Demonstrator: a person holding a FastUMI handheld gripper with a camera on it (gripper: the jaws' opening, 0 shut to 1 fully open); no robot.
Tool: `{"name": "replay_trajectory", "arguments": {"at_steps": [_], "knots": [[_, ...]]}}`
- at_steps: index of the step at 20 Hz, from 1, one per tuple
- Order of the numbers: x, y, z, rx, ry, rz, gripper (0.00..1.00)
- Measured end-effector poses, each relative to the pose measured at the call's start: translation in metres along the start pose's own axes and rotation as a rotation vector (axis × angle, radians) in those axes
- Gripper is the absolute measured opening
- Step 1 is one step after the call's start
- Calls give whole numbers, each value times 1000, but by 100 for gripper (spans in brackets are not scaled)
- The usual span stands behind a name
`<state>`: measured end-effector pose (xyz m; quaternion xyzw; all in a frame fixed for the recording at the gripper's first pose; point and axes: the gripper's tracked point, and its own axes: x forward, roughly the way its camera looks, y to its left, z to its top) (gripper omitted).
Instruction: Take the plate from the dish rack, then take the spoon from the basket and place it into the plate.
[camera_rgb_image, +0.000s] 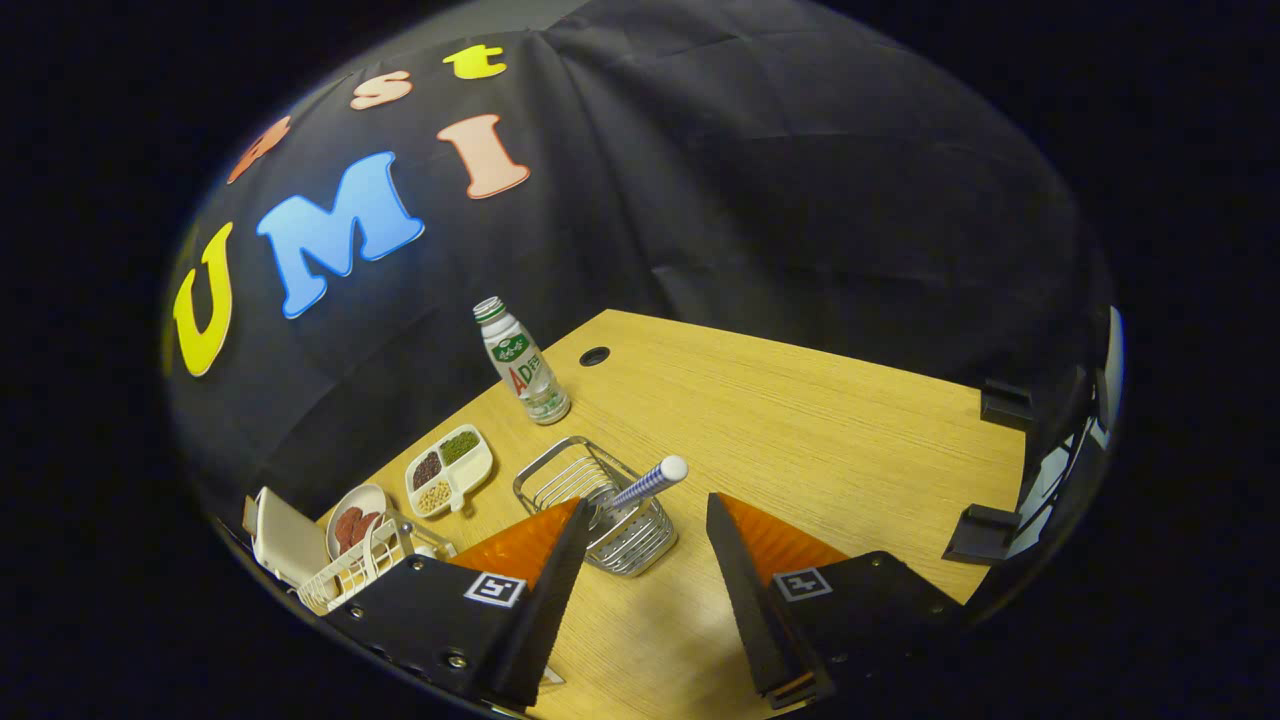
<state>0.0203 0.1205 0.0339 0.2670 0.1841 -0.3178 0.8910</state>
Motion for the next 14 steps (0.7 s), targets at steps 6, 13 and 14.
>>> {"name": "replay_trajectory", "arguments": {"at_steps": [6,13,14], "knots": [[21,-7,6,36,-27,-28,65],[24,26,23,60,-85,124,25],[24,30,27,29,-96,111,12]]}}
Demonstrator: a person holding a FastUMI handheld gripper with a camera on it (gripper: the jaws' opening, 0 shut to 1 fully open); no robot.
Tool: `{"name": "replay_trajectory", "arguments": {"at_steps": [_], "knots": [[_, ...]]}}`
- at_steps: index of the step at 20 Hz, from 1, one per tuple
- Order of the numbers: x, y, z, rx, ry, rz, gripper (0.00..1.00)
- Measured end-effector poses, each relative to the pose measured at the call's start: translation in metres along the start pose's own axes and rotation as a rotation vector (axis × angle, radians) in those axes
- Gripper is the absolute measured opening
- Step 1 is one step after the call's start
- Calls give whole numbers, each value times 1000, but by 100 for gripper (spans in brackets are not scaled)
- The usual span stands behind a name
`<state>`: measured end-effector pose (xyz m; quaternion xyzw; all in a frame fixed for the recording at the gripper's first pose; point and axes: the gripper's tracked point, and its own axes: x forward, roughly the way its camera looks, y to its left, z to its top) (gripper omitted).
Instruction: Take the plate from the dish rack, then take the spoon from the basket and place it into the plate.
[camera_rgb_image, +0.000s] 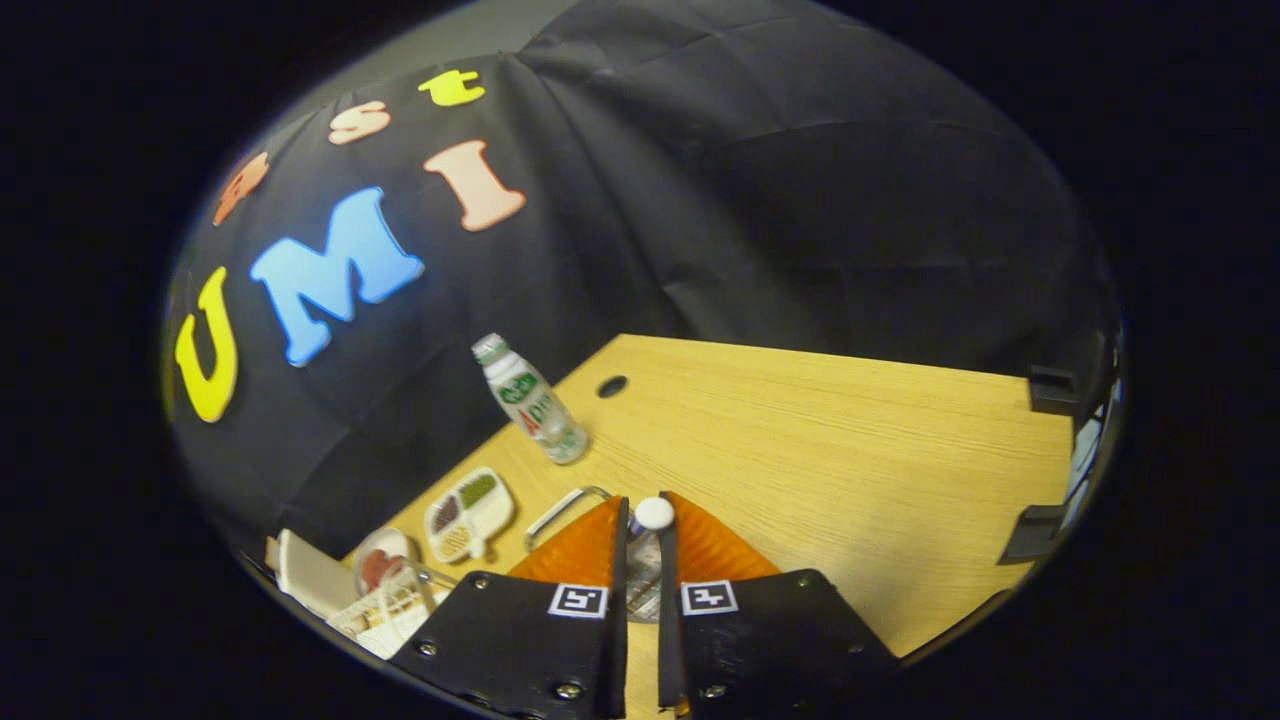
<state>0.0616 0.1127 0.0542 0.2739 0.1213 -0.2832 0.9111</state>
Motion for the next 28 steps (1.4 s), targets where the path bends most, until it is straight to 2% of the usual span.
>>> {"name": "replay_trajectory", "arguments": {"at_steps": [1,2,9,17,22,28], "knots": [[6,6,-4,-22,-1,36,12],[11,12,-4,-46,5,33,1],[2,29,12,-142,-21,43,0],[-45,78,54,-361,-108,116,0],[-96,115,67,-505,-148,200,0],[-179,169,25,-670,-119,395,0]]}}
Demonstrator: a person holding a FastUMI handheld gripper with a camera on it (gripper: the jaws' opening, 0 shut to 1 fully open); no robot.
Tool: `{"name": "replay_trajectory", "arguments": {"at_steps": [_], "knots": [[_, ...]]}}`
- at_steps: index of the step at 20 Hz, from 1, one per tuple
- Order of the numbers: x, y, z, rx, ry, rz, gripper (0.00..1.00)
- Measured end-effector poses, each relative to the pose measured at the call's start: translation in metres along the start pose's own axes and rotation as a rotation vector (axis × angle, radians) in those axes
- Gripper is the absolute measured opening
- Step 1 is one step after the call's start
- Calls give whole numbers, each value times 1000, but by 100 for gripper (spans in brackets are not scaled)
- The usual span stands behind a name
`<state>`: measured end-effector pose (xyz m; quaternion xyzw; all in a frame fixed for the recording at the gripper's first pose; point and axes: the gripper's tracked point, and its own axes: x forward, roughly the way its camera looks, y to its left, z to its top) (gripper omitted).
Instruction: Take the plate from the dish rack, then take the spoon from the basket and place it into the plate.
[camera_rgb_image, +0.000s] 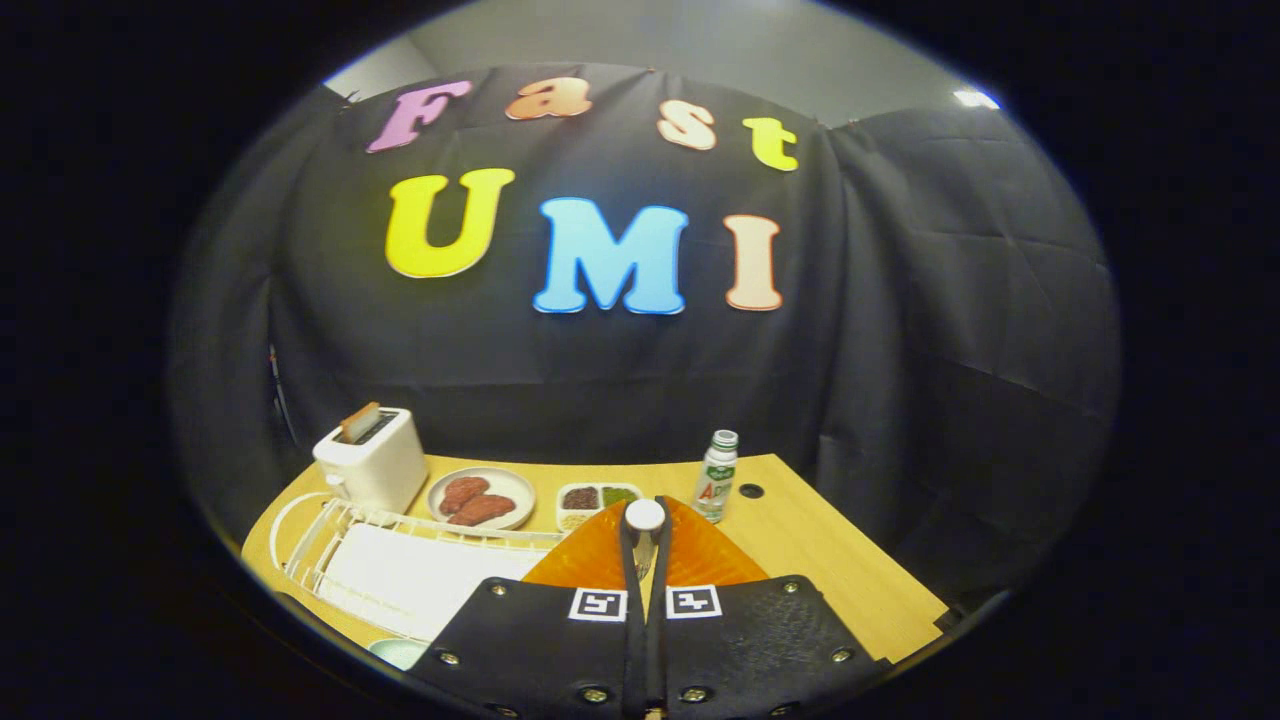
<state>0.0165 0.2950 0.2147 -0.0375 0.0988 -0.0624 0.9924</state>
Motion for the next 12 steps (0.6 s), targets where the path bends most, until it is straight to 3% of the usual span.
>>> {"name": "replay_trajectory", "arguments": {"at_steps": [7,12], "knots": [[-68,112,-32,-54,48,277,0],[-93,154,-74,-87,119,395,0]]}}
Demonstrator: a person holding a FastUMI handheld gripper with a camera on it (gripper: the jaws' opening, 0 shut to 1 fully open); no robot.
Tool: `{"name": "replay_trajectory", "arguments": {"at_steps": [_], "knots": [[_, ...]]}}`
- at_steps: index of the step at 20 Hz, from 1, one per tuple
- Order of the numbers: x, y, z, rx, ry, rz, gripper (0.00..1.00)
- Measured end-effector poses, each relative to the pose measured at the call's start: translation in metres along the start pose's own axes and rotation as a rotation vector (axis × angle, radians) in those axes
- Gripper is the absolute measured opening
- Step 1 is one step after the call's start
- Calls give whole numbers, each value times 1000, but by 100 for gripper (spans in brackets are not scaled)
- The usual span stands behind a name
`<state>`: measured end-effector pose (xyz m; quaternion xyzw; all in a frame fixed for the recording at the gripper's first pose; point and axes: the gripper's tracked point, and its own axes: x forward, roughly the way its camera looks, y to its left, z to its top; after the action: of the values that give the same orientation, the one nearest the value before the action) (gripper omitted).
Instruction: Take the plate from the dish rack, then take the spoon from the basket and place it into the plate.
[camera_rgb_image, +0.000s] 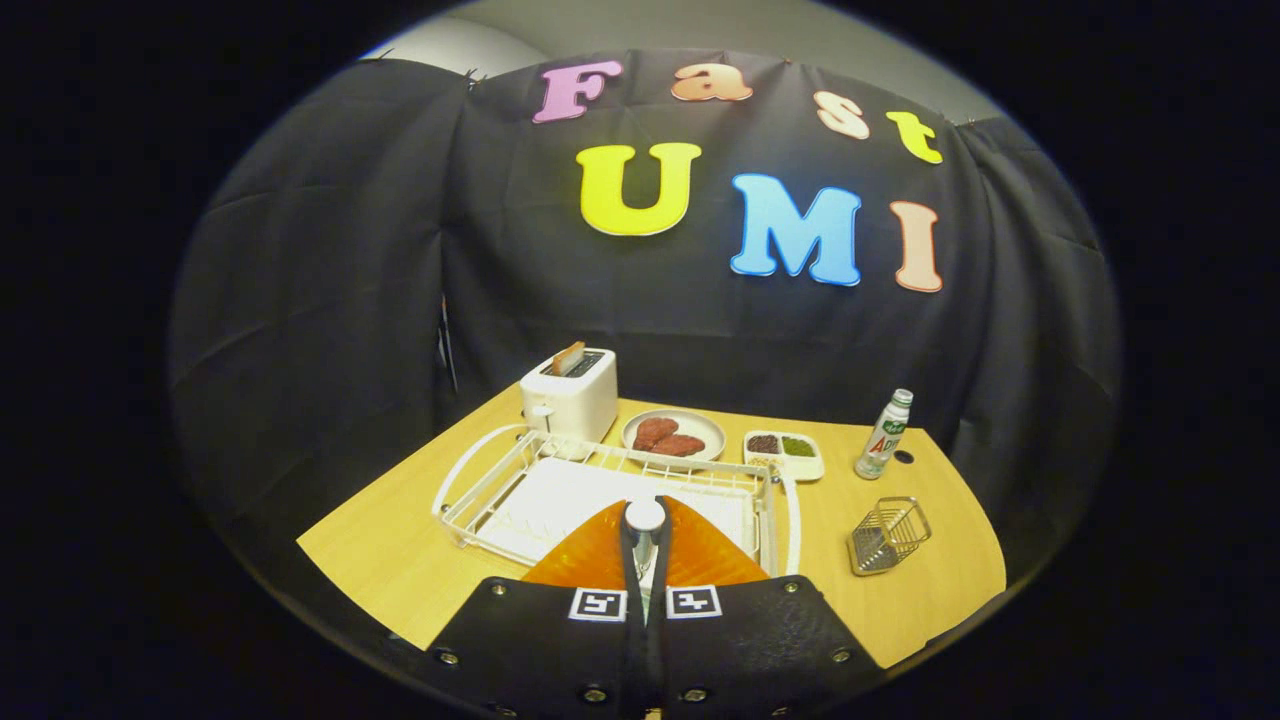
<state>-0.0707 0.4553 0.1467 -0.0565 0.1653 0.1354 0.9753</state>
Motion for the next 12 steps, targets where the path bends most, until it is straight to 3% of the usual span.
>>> {"name": "replay_trajectory", "arguments": {"at_steps": [7,12], "knots": [[17,33,-69,-11,137,86,0],[25,46,-88,17,169,143,1]]}}
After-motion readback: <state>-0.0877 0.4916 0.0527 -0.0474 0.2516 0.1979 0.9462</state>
